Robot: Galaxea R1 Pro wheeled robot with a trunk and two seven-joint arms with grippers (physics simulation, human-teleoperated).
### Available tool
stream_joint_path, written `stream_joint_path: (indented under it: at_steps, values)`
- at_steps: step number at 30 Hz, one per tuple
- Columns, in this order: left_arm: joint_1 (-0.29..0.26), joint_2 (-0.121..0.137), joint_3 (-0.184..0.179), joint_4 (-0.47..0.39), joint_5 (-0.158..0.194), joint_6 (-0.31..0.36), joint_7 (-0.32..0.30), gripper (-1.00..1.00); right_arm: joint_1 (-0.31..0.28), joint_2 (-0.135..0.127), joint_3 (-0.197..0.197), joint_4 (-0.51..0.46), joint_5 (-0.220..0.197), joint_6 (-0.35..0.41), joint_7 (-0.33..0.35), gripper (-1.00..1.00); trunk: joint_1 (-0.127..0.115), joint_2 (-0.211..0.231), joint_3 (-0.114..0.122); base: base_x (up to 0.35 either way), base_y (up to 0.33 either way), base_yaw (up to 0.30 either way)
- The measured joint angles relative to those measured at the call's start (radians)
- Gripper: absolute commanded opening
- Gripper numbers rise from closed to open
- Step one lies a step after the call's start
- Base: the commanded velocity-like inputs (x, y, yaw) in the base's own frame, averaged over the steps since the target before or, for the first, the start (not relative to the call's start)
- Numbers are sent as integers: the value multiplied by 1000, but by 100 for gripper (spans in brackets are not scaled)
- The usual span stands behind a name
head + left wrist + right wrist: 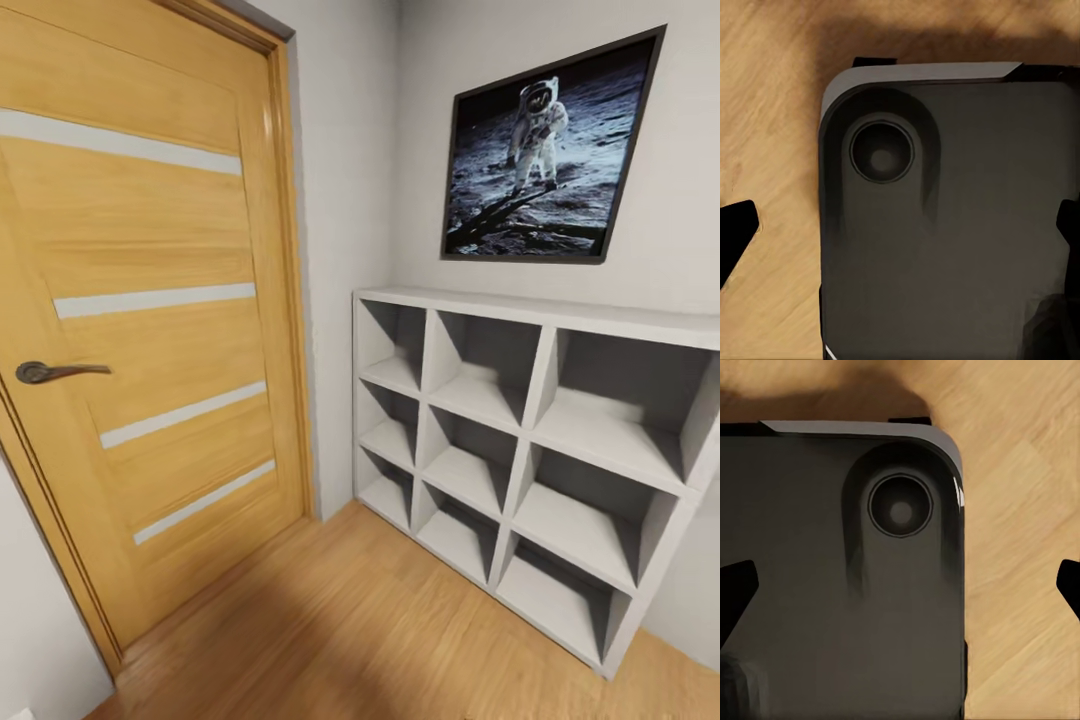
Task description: Attach the digital camera to the camera tripod in the bedroom.
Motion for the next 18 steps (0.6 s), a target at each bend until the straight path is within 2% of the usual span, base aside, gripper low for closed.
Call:
stream_joint_path:
  at_steps: [6,18]
  values:
    - [0,0,0,0,0,0,0,100,0,0,1,0,1,0,0,100,0,0,0,30,110,-293]
    - [0,1,0,0,0,-1,1,100,0,0,1,0,2,0,0,100,0,0,0,4,13,-293]
